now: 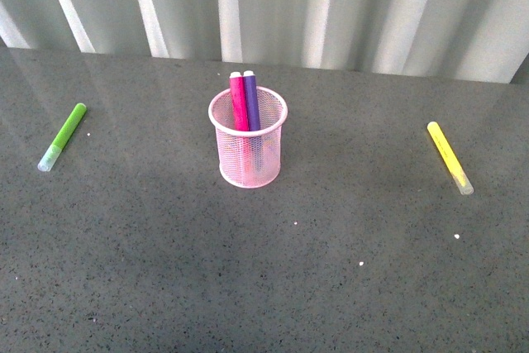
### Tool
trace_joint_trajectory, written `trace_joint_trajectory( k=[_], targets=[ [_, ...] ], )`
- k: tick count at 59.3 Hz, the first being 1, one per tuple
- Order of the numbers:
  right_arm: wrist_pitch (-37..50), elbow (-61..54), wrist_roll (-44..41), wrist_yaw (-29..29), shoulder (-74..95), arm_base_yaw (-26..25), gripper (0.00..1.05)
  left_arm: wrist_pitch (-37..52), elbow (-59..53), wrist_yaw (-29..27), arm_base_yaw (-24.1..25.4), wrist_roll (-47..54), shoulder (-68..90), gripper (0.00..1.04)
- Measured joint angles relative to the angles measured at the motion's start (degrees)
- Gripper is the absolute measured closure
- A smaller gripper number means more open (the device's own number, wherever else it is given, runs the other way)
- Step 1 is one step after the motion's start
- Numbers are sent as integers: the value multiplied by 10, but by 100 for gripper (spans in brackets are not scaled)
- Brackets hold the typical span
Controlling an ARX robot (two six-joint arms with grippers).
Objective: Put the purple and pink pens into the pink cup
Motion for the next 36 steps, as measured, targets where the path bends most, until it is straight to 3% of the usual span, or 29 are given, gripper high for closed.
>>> trace_joint_trajectory(
  k=[13, 36],
  targets=[
    [-78, -28, 0, -47, -106, -50, 101, 0, 0, 0, 0, 0, 0, 7],
    [-233, -43, 0, -50, -289, -53, 101, 0, 0, 0, 0, 0, 0, 7]
  ],
)
